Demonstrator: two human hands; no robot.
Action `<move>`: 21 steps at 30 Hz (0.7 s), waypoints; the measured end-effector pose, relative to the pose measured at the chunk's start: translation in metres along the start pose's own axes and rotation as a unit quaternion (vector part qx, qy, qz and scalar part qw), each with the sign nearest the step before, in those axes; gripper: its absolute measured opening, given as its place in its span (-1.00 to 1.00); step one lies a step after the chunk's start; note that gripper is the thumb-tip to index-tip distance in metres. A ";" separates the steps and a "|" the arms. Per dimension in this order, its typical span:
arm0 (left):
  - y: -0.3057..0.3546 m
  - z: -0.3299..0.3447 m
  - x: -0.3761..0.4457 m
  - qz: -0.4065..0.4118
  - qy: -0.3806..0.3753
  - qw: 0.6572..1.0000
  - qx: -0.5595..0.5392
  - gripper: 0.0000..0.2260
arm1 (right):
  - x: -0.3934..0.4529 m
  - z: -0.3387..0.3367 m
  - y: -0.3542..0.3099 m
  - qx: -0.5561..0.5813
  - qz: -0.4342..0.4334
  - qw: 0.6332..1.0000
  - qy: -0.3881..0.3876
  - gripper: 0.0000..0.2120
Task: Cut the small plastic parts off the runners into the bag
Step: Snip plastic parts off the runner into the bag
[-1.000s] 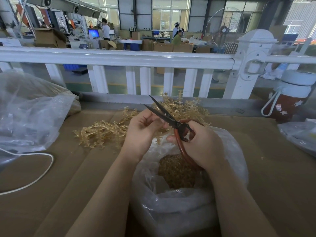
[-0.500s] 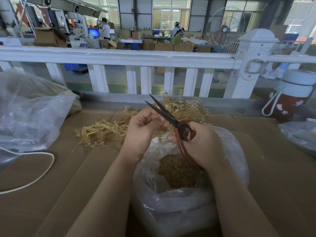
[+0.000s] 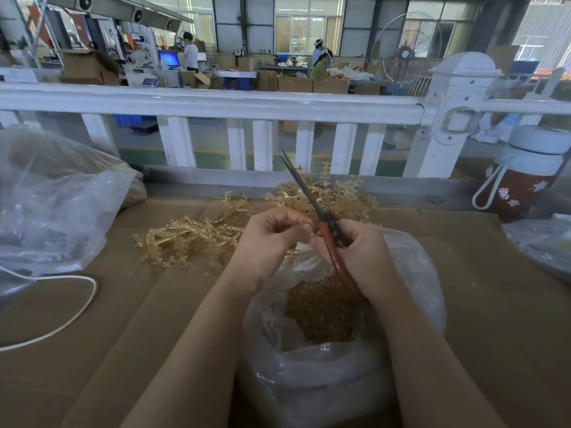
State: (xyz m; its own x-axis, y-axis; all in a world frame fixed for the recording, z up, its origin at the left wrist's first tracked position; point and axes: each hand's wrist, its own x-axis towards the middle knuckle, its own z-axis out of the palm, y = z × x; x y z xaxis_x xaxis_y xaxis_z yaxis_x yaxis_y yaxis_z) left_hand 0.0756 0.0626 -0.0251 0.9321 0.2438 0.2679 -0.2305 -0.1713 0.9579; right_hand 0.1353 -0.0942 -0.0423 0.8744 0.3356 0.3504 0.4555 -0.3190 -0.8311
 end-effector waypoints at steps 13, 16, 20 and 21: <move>-0.001 -0.027 -0.003 -0.171 -0.096 0.975 -0.100 -0.52 | 0.001 -0.007 -0.008 0.195 0.102 0.975 0.036 -0.94; 0.001 -0.026 -0.003 -0.138 -0.089 0.982 -0.094 -0.71 | 0.001 -0.009 -0.009 0.219 0.104 0.969 0.039 -0.89; 0.006 -0.026 -0.002 -0.103 -0.081 0.986 -0.100 -0.81 | 0.000 -0.010 -0.008 0.241 0.093 0.965 0.036 -0.93; 0.008 -0.026 -0.002 -0.096 -0.084 0.986 -0.107 -0.82 | 0.000 -0.010 -0.008 0.249 0.092 0.963 0.036 -0.93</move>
State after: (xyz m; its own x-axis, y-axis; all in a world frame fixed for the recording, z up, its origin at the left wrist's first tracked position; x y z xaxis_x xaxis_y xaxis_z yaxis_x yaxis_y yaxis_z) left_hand 0.0652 0.0856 -0.0156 0.9934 0.0869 0.0755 -0.0818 0.0714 0.9941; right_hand 0.1329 -0.1005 -0.0316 0.9505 0.2454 0.1906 0.1700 0.1027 -0.9801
